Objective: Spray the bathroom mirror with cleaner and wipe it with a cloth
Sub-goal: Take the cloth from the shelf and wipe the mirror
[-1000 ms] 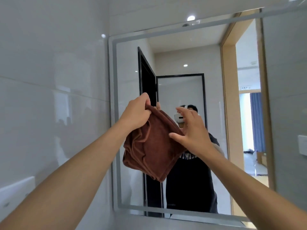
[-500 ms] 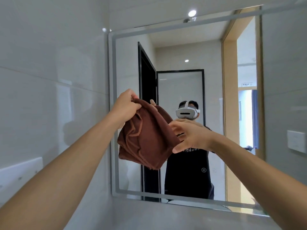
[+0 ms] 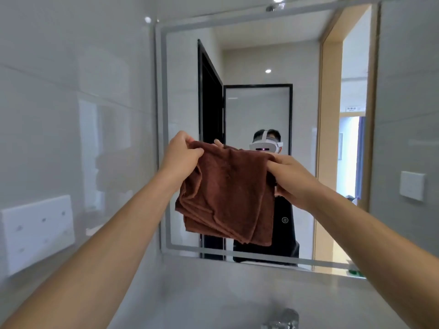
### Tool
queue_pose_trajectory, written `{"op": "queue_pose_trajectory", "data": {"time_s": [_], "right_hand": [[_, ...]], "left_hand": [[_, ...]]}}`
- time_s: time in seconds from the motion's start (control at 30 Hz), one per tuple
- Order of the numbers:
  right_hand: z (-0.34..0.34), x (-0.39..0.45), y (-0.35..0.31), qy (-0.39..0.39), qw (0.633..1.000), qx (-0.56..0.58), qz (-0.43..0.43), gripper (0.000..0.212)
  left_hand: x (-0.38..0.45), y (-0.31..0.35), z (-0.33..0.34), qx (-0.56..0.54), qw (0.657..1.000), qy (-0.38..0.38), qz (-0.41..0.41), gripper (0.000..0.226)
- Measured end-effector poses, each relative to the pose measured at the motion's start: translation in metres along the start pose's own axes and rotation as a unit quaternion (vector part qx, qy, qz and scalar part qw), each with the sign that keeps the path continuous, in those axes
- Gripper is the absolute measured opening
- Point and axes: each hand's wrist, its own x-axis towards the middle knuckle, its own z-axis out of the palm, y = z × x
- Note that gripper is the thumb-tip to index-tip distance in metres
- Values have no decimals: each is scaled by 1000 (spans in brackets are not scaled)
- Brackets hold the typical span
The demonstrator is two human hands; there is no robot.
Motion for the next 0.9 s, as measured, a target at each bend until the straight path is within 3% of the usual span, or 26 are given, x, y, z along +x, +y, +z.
{"op": "queue_pose_trajectory", "data": {"time_s": [0.1,0.27,0.37,0.47,0.53,0.63,0.77,0.9], "right_hand": [[3,-19,7,39,998,-3,39,20],[11,-60,35,81,992,-43,91,23],[8,-90,61,88,980,-116,139,26],[-3,-120,86,88,968,-144,188,28],[-11,-137,98,93,959,-152,222,26],[-19,-157,115,114,946,-161,259,23],[-24,-173,136,130,933,-167,290,23],[-28,-186,153,125,920,-131,347,24]], "left_hand": [[-26,-19,22,61,998,-10,11,13],[-88,-51,65,139,981,-131,39,28],[-131,-57,87,170,972,-150,59,33],[-172,-53,102,78,971,-227,-20,44],[-197,-48,109,-20,940,-324,-107,54],[-235,-53,118,-30,914,-393,-95,57],[-281,-65,140,60,915,-396,-44,55],[-294,-72,153,51,932,-357,-34,28]]}}
